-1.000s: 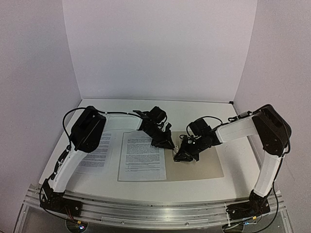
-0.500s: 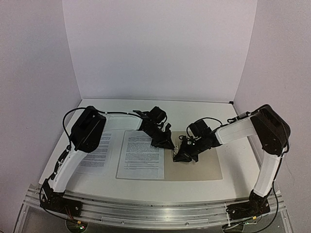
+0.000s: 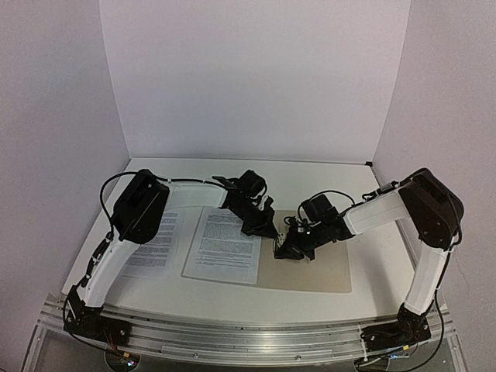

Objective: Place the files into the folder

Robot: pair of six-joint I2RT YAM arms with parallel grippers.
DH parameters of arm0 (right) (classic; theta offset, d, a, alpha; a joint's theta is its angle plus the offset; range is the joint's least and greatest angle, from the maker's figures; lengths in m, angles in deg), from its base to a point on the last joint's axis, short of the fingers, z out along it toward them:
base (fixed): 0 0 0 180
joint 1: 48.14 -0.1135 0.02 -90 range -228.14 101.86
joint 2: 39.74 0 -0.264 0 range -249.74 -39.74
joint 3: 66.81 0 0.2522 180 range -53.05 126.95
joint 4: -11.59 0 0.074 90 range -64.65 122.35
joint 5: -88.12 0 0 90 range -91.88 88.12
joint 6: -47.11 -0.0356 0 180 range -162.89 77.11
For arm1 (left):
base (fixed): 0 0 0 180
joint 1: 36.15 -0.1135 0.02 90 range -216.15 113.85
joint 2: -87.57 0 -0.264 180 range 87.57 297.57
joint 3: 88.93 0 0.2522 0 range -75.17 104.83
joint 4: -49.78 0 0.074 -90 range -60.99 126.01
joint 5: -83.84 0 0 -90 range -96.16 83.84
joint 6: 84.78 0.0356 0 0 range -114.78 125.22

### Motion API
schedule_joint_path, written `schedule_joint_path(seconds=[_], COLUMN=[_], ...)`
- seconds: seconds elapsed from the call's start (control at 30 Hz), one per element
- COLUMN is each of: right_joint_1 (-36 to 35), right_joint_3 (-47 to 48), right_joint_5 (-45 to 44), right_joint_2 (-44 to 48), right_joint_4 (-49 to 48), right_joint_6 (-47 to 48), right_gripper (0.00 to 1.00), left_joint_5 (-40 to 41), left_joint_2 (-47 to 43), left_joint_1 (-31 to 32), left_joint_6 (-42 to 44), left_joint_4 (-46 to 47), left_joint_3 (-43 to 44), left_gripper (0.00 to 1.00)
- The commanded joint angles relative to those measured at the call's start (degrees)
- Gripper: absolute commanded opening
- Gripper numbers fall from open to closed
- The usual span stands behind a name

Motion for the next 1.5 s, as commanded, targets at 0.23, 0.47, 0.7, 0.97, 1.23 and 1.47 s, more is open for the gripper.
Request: schedule_joint_path(seconds=[0.23, 0.47, 0.7, 0.97, 1.23, 1.47], right_joint_1=[0.0, 0.0, 0.0, 0.0, 0.0, 0.0], right_joint_3=[-5.8, -6.7, -7.3, -6.4, -3.0, -6.2], right_joint_5=[-17.4, -21.3, -26.8, -30.9, -33.8, -35.3], right_joint_2=[-7.9, -5.8, -1.3, -1.3, 0.9, -0.7], right_joint_4=[17.7, 18.6, 20.8, 24.2, 26.5, 26.3], right_joint_6=[1.7, -2.1, -4.9, -3.7, -4.3, -5.7], right_gripper=[0.00, 0.00, 0.00, 0.00, 0.00, 0.00], left_joint_5=[3.8, 4.0, 4.4, 4.6, 5.6, 5.9], left_joint_2=[1.2, 1.6, 2.4, 3.1, 3.6, 3.8], left_joint_1=[0.0, 0.0, -0.1, -0.6, -0.8, -0.8], left_joint_6=[1.3, 5.3, 11.7, 13.2, 15.7, 16.6], left_joint_4=[-6.3, -6.7, -8.3, -9.5, -9.6, -9.2], left_joint_3=[-1.2, -1.0, 0.2, 0.7, 1.2, 1.1], left_gripper=[0.00, 0.00, 0.00, 0.00, 0.00, 0.00])
